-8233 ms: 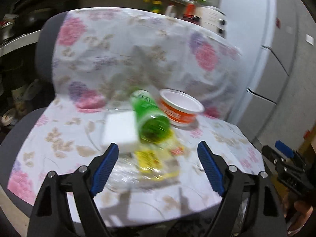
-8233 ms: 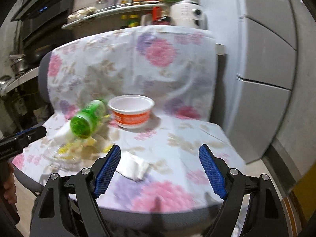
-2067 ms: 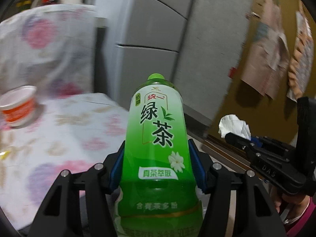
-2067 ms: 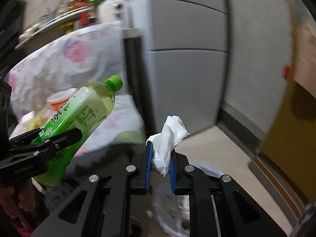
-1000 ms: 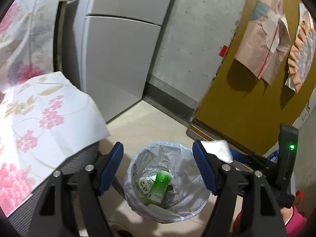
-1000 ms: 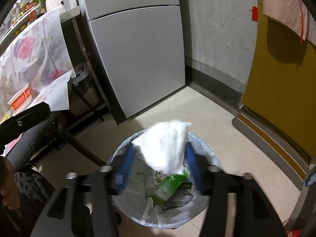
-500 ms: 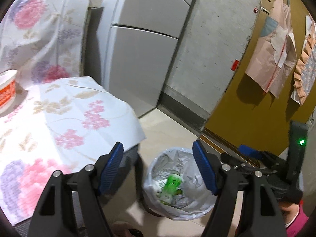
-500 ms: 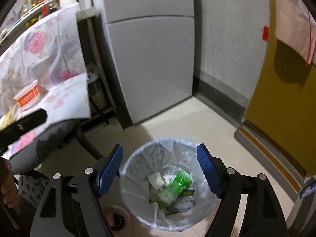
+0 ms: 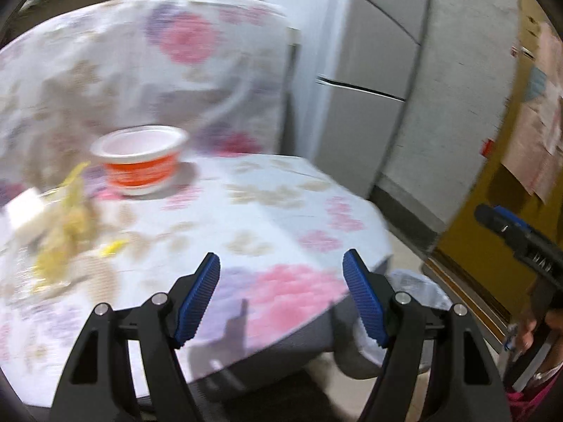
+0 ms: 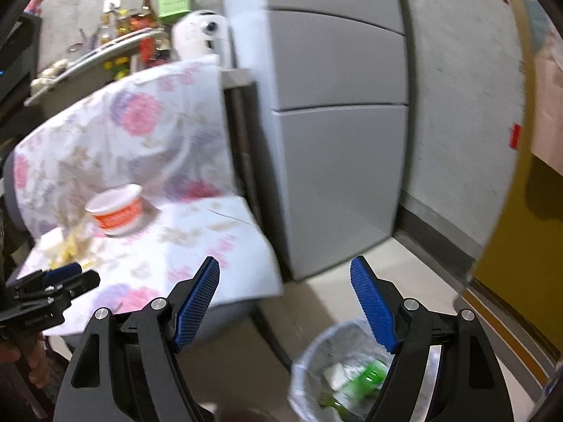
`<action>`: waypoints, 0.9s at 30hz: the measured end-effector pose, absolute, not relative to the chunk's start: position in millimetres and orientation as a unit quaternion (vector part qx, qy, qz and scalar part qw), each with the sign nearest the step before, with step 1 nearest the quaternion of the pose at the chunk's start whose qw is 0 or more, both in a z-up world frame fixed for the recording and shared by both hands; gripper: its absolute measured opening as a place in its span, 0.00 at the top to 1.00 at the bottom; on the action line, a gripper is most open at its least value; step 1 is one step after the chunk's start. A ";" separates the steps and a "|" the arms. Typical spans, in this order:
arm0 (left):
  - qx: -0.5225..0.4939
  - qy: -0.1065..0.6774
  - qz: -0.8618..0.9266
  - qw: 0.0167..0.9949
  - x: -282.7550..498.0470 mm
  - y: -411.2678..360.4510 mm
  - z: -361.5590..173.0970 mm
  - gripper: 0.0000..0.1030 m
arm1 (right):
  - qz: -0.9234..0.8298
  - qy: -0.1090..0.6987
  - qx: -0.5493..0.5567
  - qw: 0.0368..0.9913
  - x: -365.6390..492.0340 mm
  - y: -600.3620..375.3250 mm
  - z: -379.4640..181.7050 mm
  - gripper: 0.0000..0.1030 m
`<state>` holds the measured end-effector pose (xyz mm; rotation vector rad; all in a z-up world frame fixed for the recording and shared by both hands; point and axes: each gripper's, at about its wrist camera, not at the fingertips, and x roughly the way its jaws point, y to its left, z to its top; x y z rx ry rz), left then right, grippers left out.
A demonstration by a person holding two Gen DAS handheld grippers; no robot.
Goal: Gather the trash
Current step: 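Move both tools back toward the chair seat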
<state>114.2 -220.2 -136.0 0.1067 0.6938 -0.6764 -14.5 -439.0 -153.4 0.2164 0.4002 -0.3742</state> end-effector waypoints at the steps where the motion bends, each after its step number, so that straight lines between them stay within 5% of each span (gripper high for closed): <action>1: 0.048 0.332 -0.310 0.890 117.4 -206.0 -132.5 0.32 | -0.171 0.197 0.103 0.960 -5.6 -429.3 -148.3 0.25; 16: -0.010 0.328 -0.085 0.941 197.3 -27.2 -107.8 0.16 | -0.002 0.214 0.027 0.976 120.3 -287.5 -119.7 0.25; 21: 0.003 0.363 -0.082 0.928 233.2 -11.1 -130.4 0.44 | 0.031 0.224 0.015 0.974 156.5 -256.3 -120.6 0.25; 27: 0.015 0.384 -0.097 0.918 264.0 -11.8 -152.8 0.52 | 0.049 0.238 0.012 0.970 183.9 -239.4 -128.4 0.25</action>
